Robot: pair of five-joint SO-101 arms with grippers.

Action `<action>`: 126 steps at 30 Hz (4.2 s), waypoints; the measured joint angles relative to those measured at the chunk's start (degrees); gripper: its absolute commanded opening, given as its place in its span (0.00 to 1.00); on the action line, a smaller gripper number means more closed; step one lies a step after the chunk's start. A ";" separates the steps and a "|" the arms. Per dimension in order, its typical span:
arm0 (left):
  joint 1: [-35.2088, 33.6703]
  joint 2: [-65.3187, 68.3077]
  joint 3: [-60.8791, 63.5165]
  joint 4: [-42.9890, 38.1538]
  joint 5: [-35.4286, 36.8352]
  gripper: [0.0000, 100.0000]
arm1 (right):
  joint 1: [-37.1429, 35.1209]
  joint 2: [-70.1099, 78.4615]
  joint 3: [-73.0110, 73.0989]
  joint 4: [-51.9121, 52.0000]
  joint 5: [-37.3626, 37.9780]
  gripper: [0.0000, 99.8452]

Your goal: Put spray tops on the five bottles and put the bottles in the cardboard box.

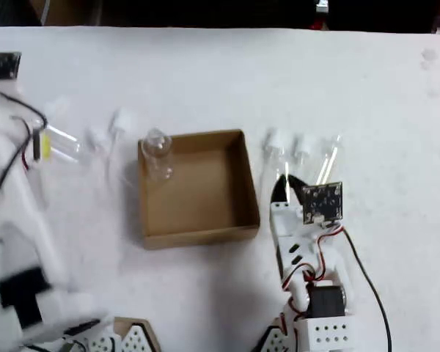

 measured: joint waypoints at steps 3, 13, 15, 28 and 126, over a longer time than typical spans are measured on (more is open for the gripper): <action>-0.88 9.23 -10.64 2.81 2.55 0.15 | 0.00 0.00 0.00 0.00 0.00 0.02; -1.23 35.52 -40.53 8.44 4.31 0.15 | 0.00 0.00 0.00 0.00 0.00 0.02; -1.32 39.82 -45.01 10.02 5.80 0.15 | 0.00 0.00 0.00 0.00 0.00 0.02; -4.13 59.43 -70.59 16.00 9.49 0.15 | 0.00 0.00 0.00 0.00 0.00 0.02; -1.49 35.25 -39.82 19.52 -3.16 0.02 | -0.35 0.00 0.00 0.00 0.00 0.02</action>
